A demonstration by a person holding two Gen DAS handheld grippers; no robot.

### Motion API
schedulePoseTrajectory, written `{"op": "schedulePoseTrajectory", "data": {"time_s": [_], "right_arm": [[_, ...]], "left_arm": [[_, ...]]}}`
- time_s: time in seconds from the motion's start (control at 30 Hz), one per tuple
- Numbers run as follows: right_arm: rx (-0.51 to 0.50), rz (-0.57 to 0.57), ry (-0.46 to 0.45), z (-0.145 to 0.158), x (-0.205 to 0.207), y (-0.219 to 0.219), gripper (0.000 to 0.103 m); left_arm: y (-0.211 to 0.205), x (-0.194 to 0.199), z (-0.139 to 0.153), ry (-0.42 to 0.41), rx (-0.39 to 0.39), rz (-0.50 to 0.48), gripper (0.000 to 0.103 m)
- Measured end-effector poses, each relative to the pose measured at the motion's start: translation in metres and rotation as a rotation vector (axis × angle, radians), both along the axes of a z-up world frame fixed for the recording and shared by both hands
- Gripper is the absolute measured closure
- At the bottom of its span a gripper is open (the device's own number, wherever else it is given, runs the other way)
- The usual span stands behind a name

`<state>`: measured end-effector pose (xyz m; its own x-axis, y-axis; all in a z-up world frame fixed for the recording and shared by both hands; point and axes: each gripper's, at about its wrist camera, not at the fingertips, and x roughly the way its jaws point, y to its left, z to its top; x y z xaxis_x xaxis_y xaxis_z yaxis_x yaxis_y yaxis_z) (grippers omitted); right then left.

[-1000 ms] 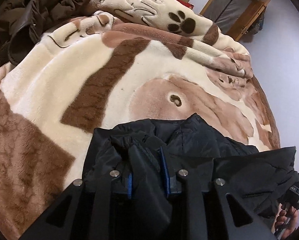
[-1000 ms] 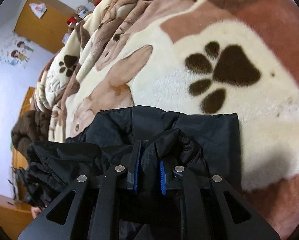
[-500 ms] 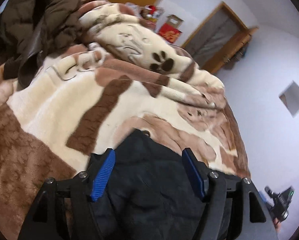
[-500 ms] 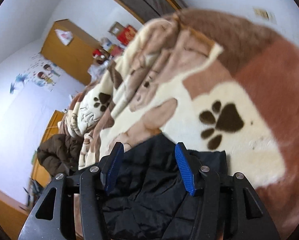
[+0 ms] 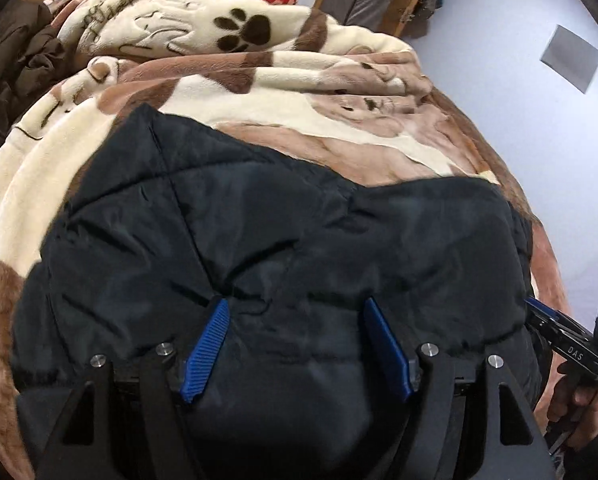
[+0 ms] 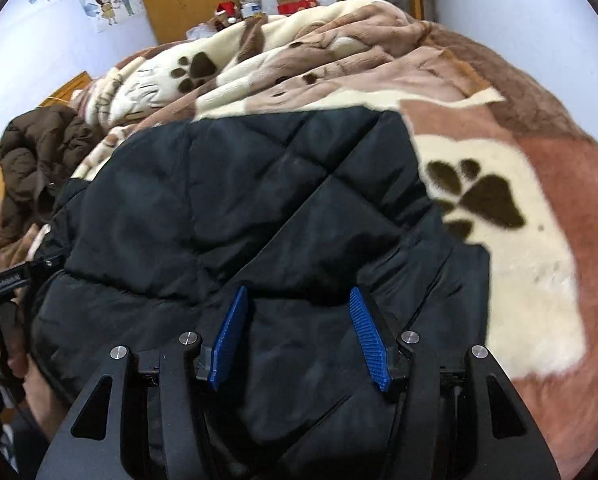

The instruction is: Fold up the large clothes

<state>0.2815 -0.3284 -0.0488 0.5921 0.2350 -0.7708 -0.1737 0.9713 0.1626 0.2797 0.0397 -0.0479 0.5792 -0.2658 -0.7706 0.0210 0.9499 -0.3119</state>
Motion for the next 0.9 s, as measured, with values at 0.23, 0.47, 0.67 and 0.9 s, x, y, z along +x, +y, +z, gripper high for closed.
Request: {"op": "schedulePoseTrajectory", "data": {"time_s": [0.23, 0.47, 0.67, 0.9], "right_arm": [[0.069, -0.066, -0.056, 0.024, 0.024, -0.04, 0.049], [0.259, -0.017, 0.089, -0.002, 0.076, -0.066, 0.047], [0.375, 0.005, 0.182, -0.018, 0.088, -0.075, 0.046], [0.332, -0.011, 0.131, 0.001, 0.082, -0.07, 0.091]], "left_arm": [[0.044, 0.015, 0.023, -0.063, 0.144, 0.089, 0.031], [0.087, 0.06, 0.004, 0.036, 0.079, 0.17, 0.028], [0.077, 0.064, -0.008, 0.043, 0.119, 0.136, 0.028], [0.08, 0.059, -0.002, 0.001, 0.124, 0.154, 0.066]]}}
